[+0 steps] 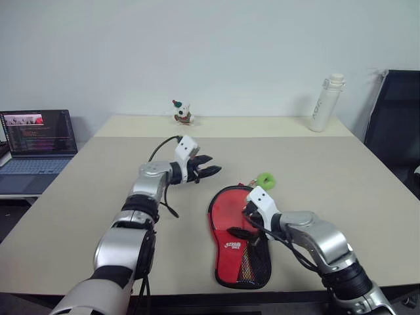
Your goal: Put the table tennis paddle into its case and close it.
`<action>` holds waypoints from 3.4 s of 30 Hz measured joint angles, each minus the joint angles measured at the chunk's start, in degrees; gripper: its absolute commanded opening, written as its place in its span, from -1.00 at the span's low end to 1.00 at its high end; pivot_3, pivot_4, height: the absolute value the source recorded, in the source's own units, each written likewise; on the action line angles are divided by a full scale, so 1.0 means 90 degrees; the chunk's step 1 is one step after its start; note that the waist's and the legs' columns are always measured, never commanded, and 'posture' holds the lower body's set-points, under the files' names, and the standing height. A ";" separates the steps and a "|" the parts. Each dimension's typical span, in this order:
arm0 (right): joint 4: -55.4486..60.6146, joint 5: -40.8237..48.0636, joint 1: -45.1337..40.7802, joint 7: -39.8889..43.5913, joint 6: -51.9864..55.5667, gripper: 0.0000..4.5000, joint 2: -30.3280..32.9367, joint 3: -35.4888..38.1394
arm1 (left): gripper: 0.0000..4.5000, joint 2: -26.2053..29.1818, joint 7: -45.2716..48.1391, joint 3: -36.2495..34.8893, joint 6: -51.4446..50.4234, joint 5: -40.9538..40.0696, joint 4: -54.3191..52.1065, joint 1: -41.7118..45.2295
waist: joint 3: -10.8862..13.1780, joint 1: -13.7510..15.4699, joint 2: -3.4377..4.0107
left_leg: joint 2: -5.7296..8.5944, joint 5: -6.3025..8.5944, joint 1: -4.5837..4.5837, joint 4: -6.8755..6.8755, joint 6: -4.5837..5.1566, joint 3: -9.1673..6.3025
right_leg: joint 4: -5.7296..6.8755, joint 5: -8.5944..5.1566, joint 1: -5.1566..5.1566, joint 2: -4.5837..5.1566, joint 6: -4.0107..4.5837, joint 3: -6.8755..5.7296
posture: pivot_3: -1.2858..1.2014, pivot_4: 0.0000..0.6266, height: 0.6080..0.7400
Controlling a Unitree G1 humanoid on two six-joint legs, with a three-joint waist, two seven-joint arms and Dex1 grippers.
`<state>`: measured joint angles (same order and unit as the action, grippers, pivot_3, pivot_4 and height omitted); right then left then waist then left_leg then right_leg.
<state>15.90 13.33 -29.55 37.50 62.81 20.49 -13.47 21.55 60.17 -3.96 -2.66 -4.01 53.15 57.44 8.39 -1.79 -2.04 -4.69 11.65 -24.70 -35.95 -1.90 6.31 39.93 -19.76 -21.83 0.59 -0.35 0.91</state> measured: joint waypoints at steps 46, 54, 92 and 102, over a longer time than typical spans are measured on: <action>-0.9748 -0.1180 -0.4183 -0.1984 -0.5122 0.75 -0.0768 0.1609 | 0.25 -0.0252 -0.0889 0.1704 -0.2045 -0.0535 -0.4795 -0.2860 | 0.0076 -0.0008 0.0044 | 0.0002 -0.0005 -0.0005 -0.0013 0.0002 0.0019 | 0.0018 0.0009 -0.0012 0.0004 -0.0008 0.0018 | 0.03 -0.52 1.00; -0.9753 -0.1221 -0.4178 -0.1998 -0.5125 -0.40 -0.0887 0.1637 | 0.25 -0.0252 -0.0619 0.2215 -0.1679 -0.0236 -0.4480 -0.2536 | 0.0076 -0.0003 0.0045 | 0.0003 -0.0006 0.0017 -0.0014 0.0002 0.0017 | 0.0018 0.0009 0.0014 0.0004 -0.0008 0.0014 | 0.03 -0.52 1.00; -0.2882 -0.0419 -0.0828 -0.0594 -0.0271 -0.99 0.1231 0.1733 | 0.25 -0.1074 -0.0367 0.2513 -0.0714 0.0250 -0.2158 -0.1425 | 0.0057 0.0256 0.0073 | 0.0031 -0.0009 0.0038 -0.0016 0.0014 -0.0003 | 0.0003 0.0008 0.0061 0.0022 -0.0016 -0.0007 | 0.03 -0.52 1.00; 0.0909 0.1687 0.1267 0.0814 0.1942 -0.99 0.2791 0.1878 | 0.25 -0.1447 -0.0365 0.2568 -0.0391 0.0391 -0.1594 -0.1181 | 0.0055 0.0267 0.0070 | 0.0039 0.0010 0.0037 -0.0015 0.0044 -0.0021 | -0.0011 0.0003 0.0071 -0.0006 -0.0026 -0.0006 | 0.03 -0.52 1.00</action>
<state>24.08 28.52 -18.14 44.83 80.29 45.60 3.43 8.53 56.89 19.15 -6.18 -0.49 38.80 46.81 8.89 0.61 -1.41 -4.34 11.74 -24.37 -36.09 -1.50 6.13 39.83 -19.73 -21.19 0.53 -0.59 0.85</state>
